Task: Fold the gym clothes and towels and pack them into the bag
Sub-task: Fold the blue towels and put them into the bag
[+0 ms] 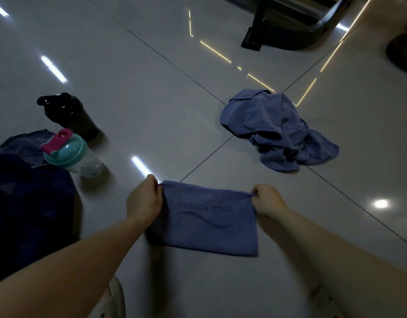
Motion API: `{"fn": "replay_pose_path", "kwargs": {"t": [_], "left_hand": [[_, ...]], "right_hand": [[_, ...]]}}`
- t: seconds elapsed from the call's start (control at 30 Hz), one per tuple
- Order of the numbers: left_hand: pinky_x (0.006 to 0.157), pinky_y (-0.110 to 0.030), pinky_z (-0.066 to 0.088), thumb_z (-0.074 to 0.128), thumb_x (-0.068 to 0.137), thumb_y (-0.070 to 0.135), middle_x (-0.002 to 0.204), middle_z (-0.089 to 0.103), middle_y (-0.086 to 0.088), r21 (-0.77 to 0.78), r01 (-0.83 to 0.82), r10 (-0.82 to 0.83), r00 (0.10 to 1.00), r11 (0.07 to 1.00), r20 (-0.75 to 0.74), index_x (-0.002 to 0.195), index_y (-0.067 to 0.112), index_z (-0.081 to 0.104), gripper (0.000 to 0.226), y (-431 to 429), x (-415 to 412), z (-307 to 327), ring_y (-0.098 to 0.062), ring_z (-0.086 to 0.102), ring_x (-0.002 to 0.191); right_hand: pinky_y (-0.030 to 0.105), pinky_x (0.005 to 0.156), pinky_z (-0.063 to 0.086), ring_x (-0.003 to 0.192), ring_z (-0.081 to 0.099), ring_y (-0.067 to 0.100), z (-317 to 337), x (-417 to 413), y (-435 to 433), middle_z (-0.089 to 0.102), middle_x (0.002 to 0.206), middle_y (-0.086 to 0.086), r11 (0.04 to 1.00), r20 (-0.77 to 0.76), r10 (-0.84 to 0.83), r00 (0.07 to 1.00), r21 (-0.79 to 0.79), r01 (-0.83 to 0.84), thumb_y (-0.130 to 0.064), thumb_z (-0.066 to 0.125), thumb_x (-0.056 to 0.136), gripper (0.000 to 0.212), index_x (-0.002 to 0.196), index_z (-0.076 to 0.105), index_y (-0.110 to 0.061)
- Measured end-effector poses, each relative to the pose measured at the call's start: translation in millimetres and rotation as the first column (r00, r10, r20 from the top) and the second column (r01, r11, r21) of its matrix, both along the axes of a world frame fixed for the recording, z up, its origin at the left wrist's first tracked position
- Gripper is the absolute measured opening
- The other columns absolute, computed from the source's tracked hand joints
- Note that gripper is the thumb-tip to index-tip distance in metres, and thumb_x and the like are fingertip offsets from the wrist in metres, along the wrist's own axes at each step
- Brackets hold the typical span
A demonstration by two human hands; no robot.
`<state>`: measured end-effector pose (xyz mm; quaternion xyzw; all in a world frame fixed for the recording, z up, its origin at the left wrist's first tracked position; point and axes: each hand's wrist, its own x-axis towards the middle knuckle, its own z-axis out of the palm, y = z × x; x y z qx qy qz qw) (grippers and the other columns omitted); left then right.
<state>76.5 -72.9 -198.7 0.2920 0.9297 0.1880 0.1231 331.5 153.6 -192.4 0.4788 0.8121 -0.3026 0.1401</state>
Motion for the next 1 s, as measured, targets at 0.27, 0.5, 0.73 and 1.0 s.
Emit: {"fn": "replay_pose_path", "kwargs": {"t": [0.27, 0.5, 0.73, 1.0], "left_hand": [[0.069, -0.040, 0.040, 0.062, 0.091, 0.012, 0.088, 0.061, -0.002, 0.060, 0.377, -0.365, 0.918, 0.924, -0.153, 0.083, 0.015, 0.054, 0.012, 29.4, -11.1, -8.8, -0.029, 0.053, 0.082], [0.072, -0.038, 0.036, 0.067, 0.084, 0.014, 0.079, 0.064, -0.001, -0.052, 0.407, -0.409, 0.891, 0.912, -0.197, 0.078, 0.016, 0.059, 0.010, 37.8, -18.2, -17.7, -0.029, 0.055, 0.081], [0.069, -0.034, 0.034, 0.068, 0.085, 0.021, 0.079, 0.066, -0.001, -0.068, 0.330, -0.336, 0.933, 0.942, -0.129, 0.078, 0.017, 0.063, 0.009, 38.2, -22.7, -13.7, -0.027, 0.054, 0.082], [0.068, -0.031, 0.039, 0.066, 0.084, 0.017, 0.076, 0.060, 0.004, -0.036, 0.140, -0.134, 0.981, 0.990, 0.137, 0.077, 0.022, 0.058, 0.012, 31.3, -39.1, -9.1, -0.022, 0.056, 0.077]], "right_hand": [[0.033, 0.061, 0.035, 0.073, 0.054, 0.031, -6.1, 2.1, 0.6, 0.052, 0.068, 0.005, 1.000, 0.012, 0.010, 1.000, 0.021, -0.010, -0.004, 0.057, 0.084, 0.023, 0.068, 0.048, -0.019], [0.039, 0.066, 0.044, 0.076, 0.051, 0.029, -10.9, 9.5, 1.8, 0.048, 0.099, 0.003, 0.976, -0.097, 0.177, 0.979, 0.145, -0.162, -0.013, 0.062, 0.086, 0.011, 0.077, 0.058, -0.010], [0.038, 0.065, 0.048, 0.074, 0.060, 0.032, -10.4, 0.0, 12.4, 0.067, 0.078, 0.013, 0.991, -0.062, 0.114, 0.992, 0.078, -0.109, -0.011, 0.066, 0.079, 0.007, 0.073, 0.065, -0.007], [0.037, 0.063, 0.049, 0.072, 0.063, 0.030, -2.3, 3.0, 23.7, 0.067, 0.072, 0.014, 0.999, 0.032, 0.025, 0.999, -0.021, -0.024, -0.005, 0.067, 0.076, 0.014, 0.065, 0.060, -0.010]]}}
